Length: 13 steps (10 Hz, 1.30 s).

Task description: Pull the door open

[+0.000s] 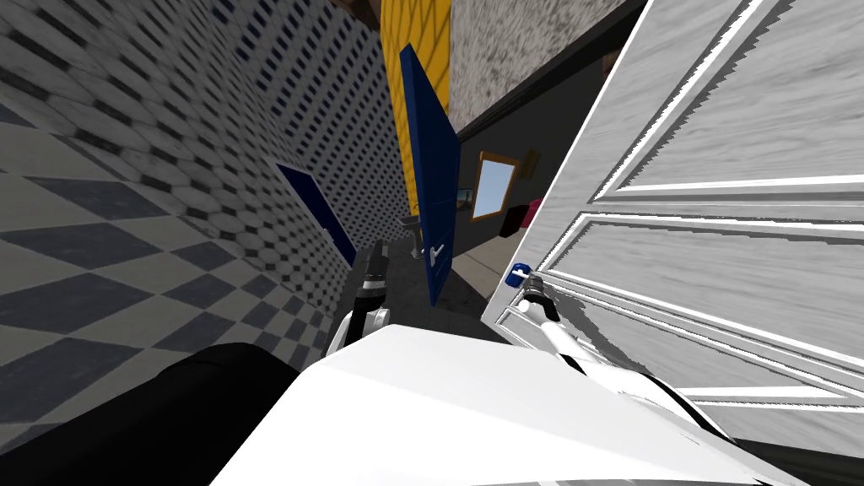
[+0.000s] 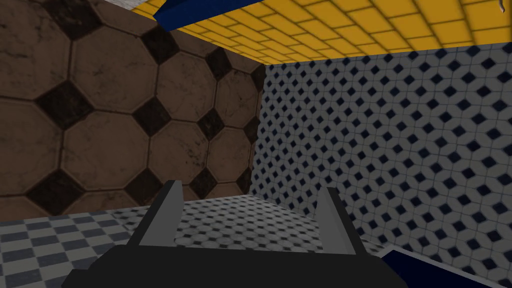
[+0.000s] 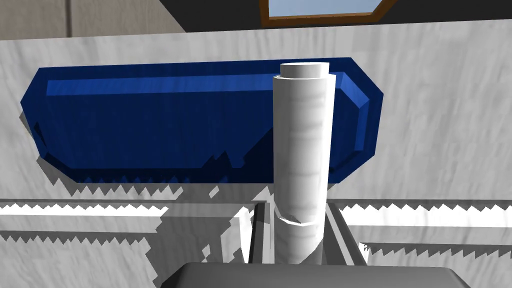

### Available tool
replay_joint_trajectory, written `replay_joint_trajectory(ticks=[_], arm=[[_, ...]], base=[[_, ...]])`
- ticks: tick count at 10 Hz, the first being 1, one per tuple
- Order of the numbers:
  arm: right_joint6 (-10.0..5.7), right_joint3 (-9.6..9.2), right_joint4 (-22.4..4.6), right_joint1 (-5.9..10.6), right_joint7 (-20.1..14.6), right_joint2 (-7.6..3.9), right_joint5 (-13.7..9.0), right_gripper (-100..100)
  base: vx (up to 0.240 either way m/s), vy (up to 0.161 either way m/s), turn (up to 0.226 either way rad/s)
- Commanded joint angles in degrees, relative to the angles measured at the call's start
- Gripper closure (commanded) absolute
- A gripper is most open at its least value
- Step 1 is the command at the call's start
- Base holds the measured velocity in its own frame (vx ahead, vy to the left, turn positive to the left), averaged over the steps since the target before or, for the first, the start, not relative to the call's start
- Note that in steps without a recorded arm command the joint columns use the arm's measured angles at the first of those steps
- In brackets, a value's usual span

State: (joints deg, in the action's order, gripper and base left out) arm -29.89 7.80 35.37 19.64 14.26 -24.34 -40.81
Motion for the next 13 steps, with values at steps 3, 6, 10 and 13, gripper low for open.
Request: replay_joint_trajectory(ticks=[3, 6, 10, 13], arm=[[0.72, -2.11, 1.7, -0.57, -2.1, -0.2, 1.4, 100], [0.92, -2.95, 2.0, -0.63, -2.8, -0.14, 1.8, 100], [1.19, -5.22, 3.2, -1.27, -5.2, -0.72, 3.1, 100], [1.36, -6.69, 4.0, -1.68, -6.8, -1.09, 3.9, 100]], base=[[-0.223, -0.028, 0.088], [-0.16, -0.001, 0.059], [-0.235, -0.032, 0.117], [-0.216, -0.029, 0.094]])
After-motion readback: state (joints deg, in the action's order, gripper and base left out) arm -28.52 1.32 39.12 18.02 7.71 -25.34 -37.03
